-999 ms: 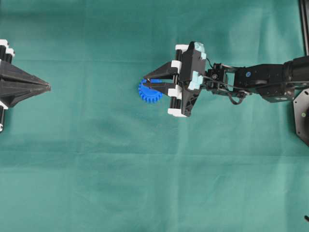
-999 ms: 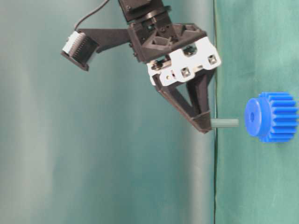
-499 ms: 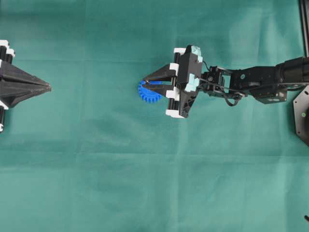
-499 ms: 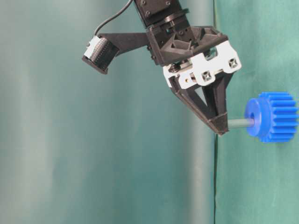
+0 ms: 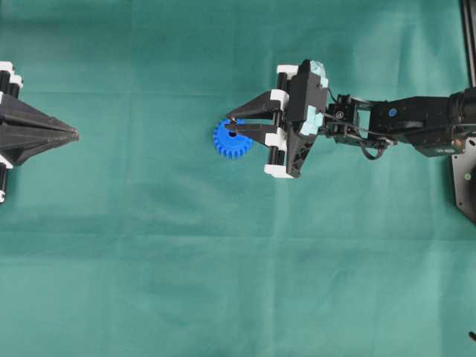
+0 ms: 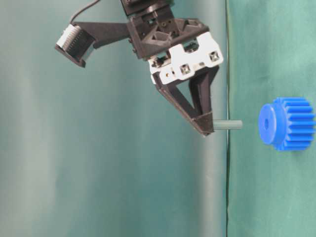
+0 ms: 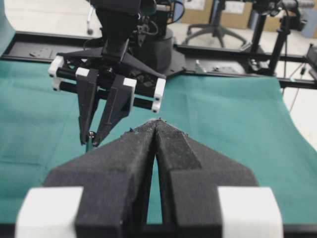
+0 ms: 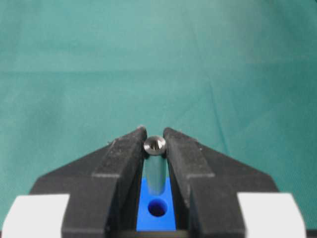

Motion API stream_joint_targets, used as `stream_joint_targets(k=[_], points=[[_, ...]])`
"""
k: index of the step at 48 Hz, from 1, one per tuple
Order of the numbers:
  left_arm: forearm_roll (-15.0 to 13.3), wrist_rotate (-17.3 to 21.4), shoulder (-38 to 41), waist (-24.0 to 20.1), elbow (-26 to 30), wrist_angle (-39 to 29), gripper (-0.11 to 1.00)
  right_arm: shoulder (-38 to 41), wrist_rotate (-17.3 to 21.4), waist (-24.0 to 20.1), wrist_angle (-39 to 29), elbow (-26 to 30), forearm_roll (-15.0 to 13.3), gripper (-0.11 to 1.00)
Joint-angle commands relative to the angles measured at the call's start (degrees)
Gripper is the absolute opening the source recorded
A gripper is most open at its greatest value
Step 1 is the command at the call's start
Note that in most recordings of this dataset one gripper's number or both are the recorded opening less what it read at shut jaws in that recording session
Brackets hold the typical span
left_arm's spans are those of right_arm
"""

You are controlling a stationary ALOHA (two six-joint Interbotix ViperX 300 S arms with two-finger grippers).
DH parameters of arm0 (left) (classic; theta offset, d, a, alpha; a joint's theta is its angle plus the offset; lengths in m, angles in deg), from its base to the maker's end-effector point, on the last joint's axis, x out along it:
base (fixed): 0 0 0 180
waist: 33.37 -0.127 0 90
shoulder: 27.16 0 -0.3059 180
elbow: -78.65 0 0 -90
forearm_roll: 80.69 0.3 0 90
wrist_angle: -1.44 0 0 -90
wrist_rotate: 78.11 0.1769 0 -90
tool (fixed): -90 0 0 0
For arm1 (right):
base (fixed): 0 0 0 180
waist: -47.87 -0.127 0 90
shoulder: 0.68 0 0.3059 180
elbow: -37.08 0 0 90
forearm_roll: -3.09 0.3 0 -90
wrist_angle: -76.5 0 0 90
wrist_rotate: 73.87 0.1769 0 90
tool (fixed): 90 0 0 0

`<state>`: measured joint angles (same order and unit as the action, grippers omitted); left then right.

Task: Insert the shaft placed at a random location into the center hole of the small gear at another random location.
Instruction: 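Align the held shaft over the gear's center hole and lower it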

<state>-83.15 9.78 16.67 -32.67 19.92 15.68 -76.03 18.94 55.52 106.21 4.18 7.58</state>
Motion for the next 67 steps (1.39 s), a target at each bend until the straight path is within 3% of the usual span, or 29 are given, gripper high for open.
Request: stream_joint_targets(k=[1, 24, 67], points=[[-0.09, 0.0, 0.53, 0.0, 0.53, 0.26, -0.01, -1.41, -0.09, 0.0, 0.0, 0.44, -0.18, 0.16], [-0.09, 0.0, 0.53, 0.0, 0.53, 0.26, -0.01, 4.66, 0.18, 0.0, 1.67, 1.49, 1.23, 0.16], [-0.09, 0.0, 0.26, 0.09, 0.35, 0.26, -0.01, 1.41, -0.18, 0.0, 1.41, 1.14, 1.05, 0.16]])
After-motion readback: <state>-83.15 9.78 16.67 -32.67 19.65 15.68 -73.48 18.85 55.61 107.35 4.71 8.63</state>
